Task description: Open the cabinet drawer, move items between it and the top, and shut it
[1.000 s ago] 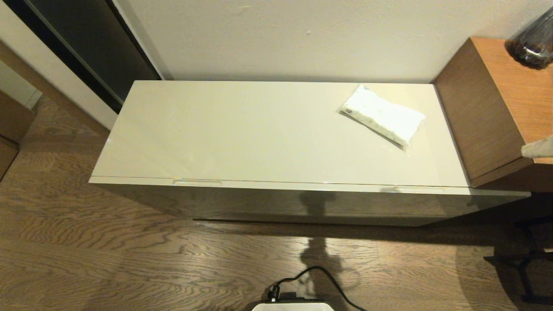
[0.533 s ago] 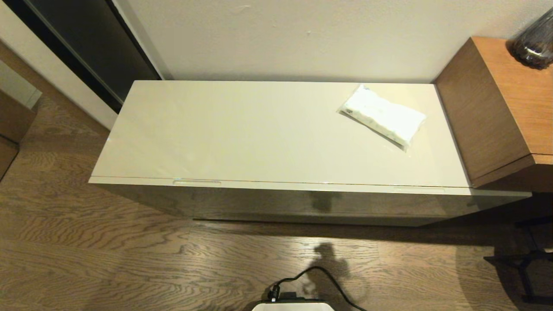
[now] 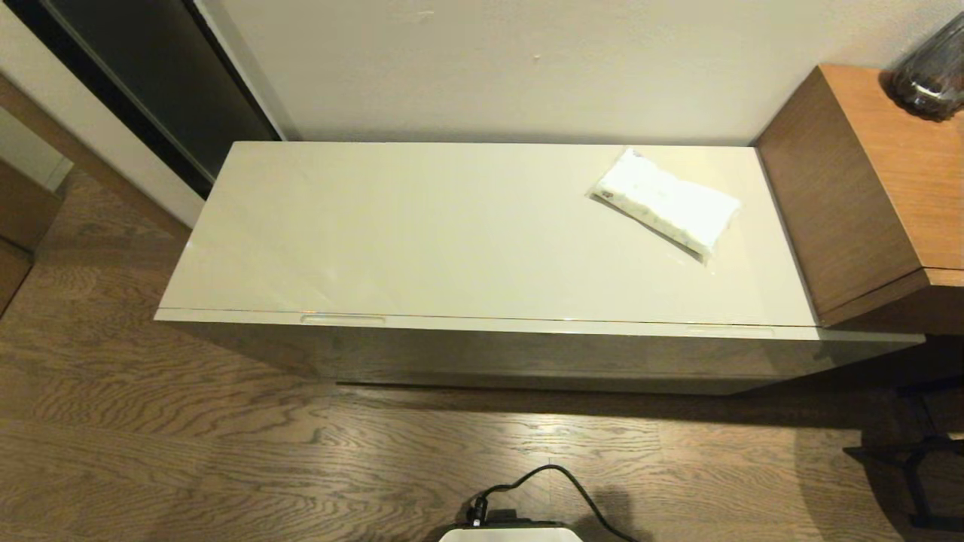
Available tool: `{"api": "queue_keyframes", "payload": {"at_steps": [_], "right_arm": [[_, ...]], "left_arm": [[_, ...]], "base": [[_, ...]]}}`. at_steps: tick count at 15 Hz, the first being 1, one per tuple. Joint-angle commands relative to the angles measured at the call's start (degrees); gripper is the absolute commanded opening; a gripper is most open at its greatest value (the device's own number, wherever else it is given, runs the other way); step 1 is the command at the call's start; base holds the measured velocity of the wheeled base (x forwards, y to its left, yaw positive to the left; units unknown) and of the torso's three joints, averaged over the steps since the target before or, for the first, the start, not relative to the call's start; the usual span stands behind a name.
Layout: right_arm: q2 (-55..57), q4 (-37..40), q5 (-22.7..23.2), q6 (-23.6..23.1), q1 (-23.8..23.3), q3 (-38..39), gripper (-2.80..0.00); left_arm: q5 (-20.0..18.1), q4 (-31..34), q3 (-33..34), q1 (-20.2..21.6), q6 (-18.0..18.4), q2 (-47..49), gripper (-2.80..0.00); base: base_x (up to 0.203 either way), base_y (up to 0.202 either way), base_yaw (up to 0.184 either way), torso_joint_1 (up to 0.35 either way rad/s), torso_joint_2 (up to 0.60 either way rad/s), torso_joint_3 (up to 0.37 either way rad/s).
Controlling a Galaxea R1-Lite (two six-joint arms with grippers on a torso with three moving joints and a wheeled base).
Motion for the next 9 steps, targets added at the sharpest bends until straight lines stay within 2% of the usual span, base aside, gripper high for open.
{"api": "queue_keyframes", "payload": {"at_steps": [1,2,4,7,9], "right_arm": [[-4.9,0.0,2.3,0.0,-2.8,2.3,-2.8],[-7.1,-0.8,6.2,-0.6,-5.3,3.5,-2.8],[-16.9,-7.4,11.8,-4.9,-9.0,9.1,-2.8],[-30.7,-22.8,18.3,-15.8,-13.7,20.4,-2.8],[-31.9,-24.2,20.2,-18.4,-14.8,21.7,-2.8]], "left_arm": [[0.0,0.0,0.0,0.0,-0.5,0.1,-2.8],[0.0,0.0,0.0,0.0,-0.5,0.1,-2.8],[0.0,0.0,0.0,0.0,-0.5,0.1,-2.8],[0.0,0.0,0.0,0.0,-0.5,0.1,-2.8],[0.0,0.0,0.0,0.0,-0.5,0.1,-2.8]], "base": [[0.0,0.0,0.0,0.0,0.0,0.0],[0.0,0.0,0.0,0.0,0.0,0.0],[0.0,0.0,0.0,0.0,0.0,0.0],[0.0,0.0,0.0,0.0,0.0,0.0],[0.0,0.0,0.0,0.0,0.0,0.0]]}}
